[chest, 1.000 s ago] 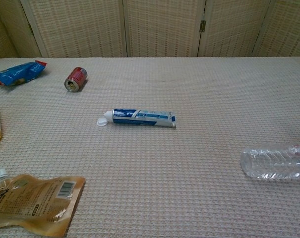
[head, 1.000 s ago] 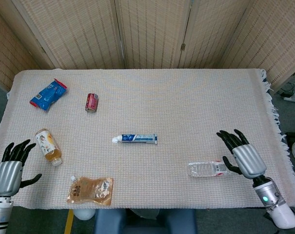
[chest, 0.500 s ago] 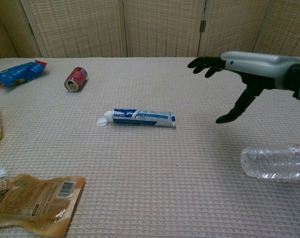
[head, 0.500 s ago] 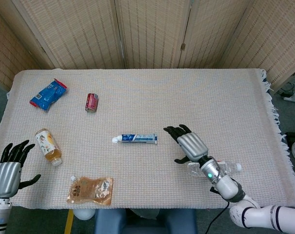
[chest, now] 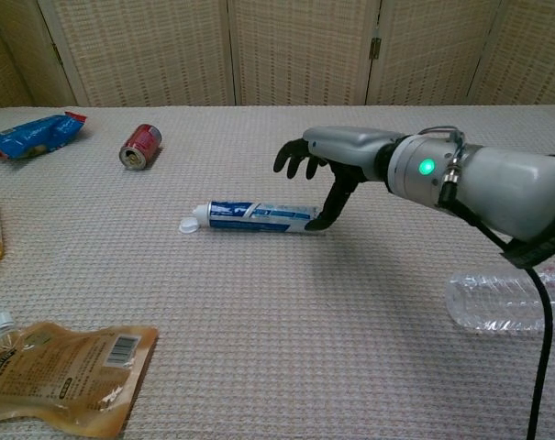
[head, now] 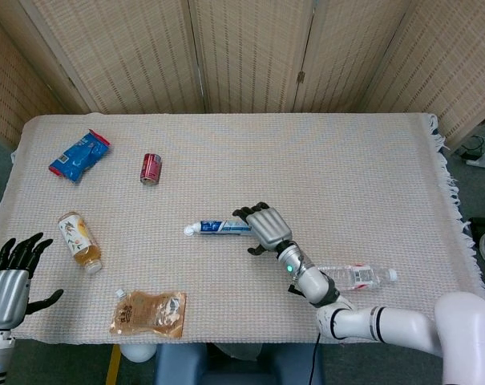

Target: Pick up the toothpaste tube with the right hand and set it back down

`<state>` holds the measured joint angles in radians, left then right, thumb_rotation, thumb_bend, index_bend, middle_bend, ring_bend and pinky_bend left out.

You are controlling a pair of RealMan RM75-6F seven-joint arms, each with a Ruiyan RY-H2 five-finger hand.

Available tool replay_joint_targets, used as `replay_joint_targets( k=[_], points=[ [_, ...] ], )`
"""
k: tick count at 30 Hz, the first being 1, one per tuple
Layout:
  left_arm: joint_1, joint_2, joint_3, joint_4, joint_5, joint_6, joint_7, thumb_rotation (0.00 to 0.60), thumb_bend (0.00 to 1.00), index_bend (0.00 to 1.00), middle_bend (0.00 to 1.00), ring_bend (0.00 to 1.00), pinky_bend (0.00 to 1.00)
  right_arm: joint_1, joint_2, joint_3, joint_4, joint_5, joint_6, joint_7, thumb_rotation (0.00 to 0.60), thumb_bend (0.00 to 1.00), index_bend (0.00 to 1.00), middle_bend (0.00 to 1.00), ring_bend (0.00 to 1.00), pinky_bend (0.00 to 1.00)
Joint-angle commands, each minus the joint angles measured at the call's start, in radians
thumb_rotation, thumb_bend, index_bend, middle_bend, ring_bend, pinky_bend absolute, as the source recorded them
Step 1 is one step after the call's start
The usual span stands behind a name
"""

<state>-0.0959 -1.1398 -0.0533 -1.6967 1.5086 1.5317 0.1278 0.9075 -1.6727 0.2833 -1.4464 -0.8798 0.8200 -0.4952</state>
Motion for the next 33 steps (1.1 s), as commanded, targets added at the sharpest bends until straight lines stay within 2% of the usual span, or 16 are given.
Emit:
replay_joint_targets(
  k=[1,9,16,27,33],
  points=[
    [0.002,0.001,0.001,0.0,0.001,0.001,-0.002,0.6,0.15,0.19,0.13,0.14,0.0,0.046,-0.063,0.003,0.077,0.039,-0.002,-0.039,0.6,0.28,0.25,0.26,0.26,0.16],
    [0.005,0.006,0.002,0.001,-0.002,-0.003,-0.008,0.6,0.15,0.19,0.13,0.14,0.0,0.13,-0.181,0.008,0.247,0.121,-0.029,-0.082,0.6,0.33,0.27,0.28,0.27,0.18],
    [0.01,0.01,0.005,0.006,-0.009,-0.007,-0.016,0.6,0.15,0.19,0.13,0.14,0.0,0.182,-0.253,0.023,0.368,0.151,-0.056,-0.083,0.6,0.33,0.29,0.29,0.29,0.18],
    [0.013,0.009,0.005,0.019,-0.019,-0.012,-0.03,0.6,0.15,0.19,0.13,0.14,0.0,0.228,-0.324,0.037,0.482,0.159,-0.079,-0.071,0.6,0.37,0.36,0.34,0.32,0.2],
    [0.013,0.005,0.004,0.029,-0.021,-0.017,-0.038,0.6,0.15,0.19,0.13,0.14,0.0,0.236,-0.351,0.038,0.519,0.136,-0.07,-0.061,0.6,0.45,0.44,0.4,0.37,0.23]
  ],
)
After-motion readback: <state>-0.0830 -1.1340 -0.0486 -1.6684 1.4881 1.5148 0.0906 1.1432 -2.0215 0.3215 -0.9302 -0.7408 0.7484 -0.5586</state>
